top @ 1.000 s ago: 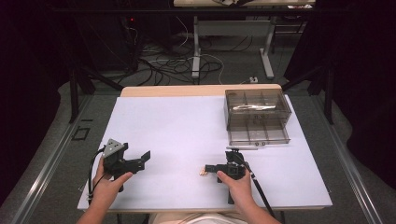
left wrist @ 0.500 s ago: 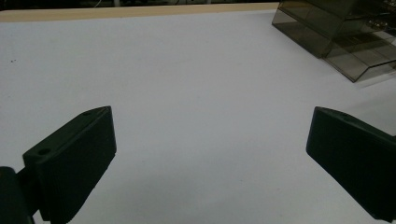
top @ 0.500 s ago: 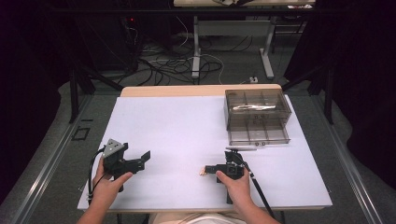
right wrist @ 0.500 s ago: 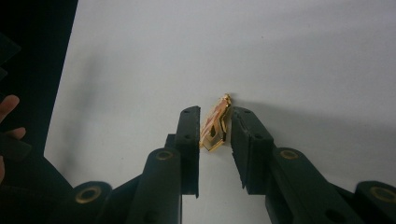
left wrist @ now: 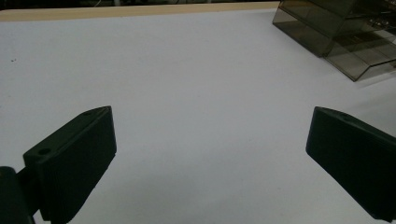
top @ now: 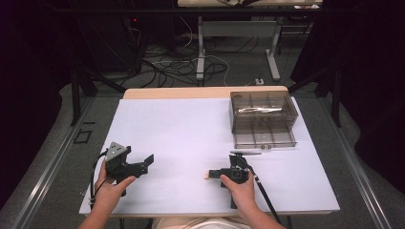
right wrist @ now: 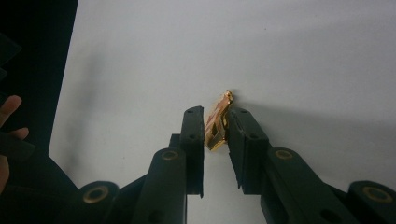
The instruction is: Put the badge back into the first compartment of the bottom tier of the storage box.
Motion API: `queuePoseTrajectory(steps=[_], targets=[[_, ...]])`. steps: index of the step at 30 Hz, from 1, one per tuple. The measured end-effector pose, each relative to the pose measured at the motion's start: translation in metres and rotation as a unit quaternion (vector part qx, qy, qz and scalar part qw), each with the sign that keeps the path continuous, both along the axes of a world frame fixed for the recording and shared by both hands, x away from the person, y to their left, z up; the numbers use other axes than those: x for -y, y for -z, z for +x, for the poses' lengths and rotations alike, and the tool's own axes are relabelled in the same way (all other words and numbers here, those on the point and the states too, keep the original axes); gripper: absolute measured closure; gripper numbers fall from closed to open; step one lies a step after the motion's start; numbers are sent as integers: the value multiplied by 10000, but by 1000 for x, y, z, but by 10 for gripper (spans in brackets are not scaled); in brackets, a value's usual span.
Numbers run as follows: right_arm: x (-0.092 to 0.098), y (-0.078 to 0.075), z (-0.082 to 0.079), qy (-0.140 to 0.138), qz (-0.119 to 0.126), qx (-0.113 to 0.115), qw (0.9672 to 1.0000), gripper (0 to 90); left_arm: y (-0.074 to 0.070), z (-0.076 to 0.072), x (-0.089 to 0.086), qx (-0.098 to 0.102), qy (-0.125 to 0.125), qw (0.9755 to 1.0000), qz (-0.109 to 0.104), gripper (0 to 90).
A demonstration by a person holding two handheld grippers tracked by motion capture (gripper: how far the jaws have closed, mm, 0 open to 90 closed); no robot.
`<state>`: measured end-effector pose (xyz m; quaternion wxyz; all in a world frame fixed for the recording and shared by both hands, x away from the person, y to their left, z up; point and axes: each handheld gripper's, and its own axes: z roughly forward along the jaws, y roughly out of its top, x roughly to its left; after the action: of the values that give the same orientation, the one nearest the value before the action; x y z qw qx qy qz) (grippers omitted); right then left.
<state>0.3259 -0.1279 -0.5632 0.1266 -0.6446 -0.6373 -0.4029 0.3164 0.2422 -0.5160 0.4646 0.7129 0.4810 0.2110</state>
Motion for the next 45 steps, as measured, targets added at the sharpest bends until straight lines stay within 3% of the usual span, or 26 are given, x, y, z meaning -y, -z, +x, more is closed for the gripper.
queuePoseTrajectory(steps=[14,22,34,39,45], targets=[[-2,-1,-1,23,-1,-100,9999,812,0,0,0,-6,-2,10000,5,18],[0,0,-1,-30,-41,14,10000,846,0,0,0,-3,-2,10000,6,18],[-1,-2,-2,-55,79,88,9999,879,0,0,0,-16,2,10000,15,19],[-3,-5,-2,-68,137,14,9999,884,0,0,0,-12,7,10000,11,18],[-3,-5,-2,-46,179,126,9997,885,0,0,0,-4,5,10000,6,19]])
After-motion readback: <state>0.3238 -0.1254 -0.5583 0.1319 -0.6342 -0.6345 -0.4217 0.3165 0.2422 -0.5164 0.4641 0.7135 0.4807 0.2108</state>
